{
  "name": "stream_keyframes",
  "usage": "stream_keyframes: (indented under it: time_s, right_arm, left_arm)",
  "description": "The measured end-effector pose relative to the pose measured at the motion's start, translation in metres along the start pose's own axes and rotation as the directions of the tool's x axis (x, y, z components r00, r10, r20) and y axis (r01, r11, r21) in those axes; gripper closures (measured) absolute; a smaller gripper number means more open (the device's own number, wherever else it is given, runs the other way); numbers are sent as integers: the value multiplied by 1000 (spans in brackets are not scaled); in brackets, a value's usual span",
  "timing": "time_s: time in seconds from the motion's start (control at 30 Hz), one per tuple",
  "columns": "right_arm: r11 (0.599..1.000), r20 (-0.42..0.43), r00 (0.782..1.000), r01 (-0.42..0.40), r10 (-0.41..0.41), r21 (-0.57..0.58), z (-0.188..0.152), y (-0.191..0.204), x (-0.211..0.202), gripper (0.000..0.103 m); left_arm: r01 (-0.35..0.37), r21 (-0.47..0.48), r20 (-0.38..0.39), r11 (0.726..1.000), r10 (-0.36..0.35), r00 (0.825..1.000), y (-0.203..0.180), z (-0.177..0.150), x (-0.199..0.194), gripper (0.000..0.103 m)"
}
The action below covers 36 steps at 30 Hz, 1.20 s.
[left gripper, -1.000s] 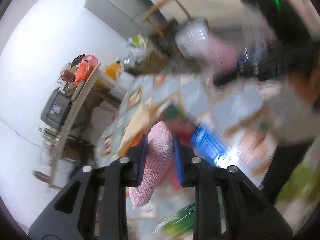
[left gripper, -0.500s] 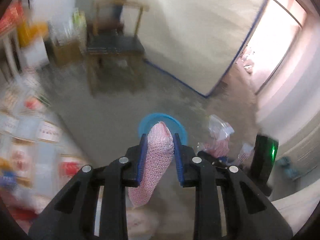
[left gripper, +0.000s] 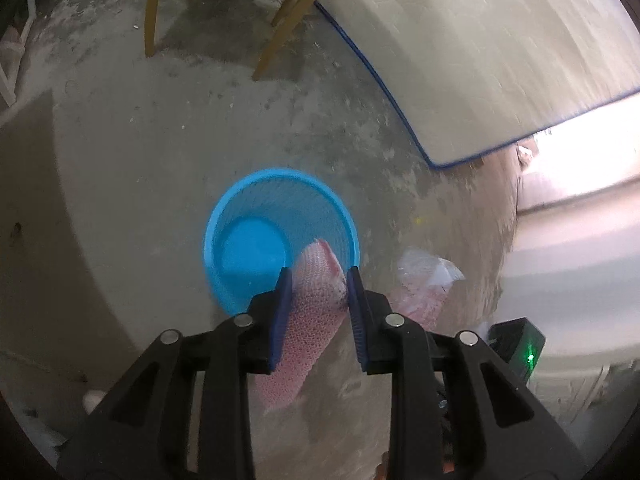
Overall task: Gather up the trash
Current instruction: 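Open both tools to drop the bag and sponge into the wastebasket, then move both open tools back toward the table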
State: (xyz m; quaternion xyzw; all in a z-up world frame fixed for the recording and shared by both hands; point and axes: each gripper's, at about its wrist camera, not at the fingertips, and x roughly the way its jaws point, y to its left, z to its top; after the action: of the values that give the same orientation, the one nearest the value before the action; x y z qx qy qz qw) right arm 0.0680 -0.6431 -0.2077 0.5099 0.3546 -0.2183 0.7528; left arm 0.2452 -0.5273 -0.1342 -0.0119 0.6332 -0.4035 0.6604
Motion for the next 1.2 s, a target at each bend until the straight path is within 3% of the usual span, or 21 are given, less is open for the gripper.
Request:
stream_keyframes:
  time_s: [0.03,0.07,0.1,0.3,0.53,0.77,0.83,0.9,1.03,1.13,1.2]
  right_arm:
    - [1000,1,1000,22,-22,4,10,-3,10,68]
    - [999,0,999,39,-39,6,21,-6,15,55]
    - [998,-2,998,61,-61,6,26,-11,25,44]
    - [987,14,987,162,-162,11,39,-41,34,37]
    - [982,40,982,187,-186,-24,31,-51,17,37]
    - [966,102,971,228,-217,-119,3,-36,-32,37]
    - [956,120,967,241,-223,-166,-9,-22,-50,31]
    - [938,155,957,275,-245,-211,-22,-5,-70,23]
    - [875,263,926,350,-270,-335,-55,46,-114,8]
    - [813,344,904,391,-252,-431,-83,91,-145,6]
    - [766,398,886,425,-240,-483,-104,122,-162,6]
  left_arm:
    - [-8,-9,11,1000,9,1000,-2,2,7,52]
    - [-27,-13,20,1000,27,999,-2,2,11,35]
    - [-61,-14,40,998,61,997,-4,2,13,33]
    - [-60,36,63,998,58,996,-2,0,-2,33]
    - [-103,98,129,990,90,988,-7,-8,-37,33]
    - [-136,221,199,966,91,976,-10,-46,-117,33]
    - [-148,275,219,950,88,972,-8,-61,-147,33]
    - [-163,312,253,936,84,964,-1,-83,-185,33]
    - [-124,309,269,943,38,962,26,-127,-253,30]
    - [-158,291,300,943,67,952,55,-171,-306,25]
    - [-180,256,350,950,83,933,79,-204,-344,20]
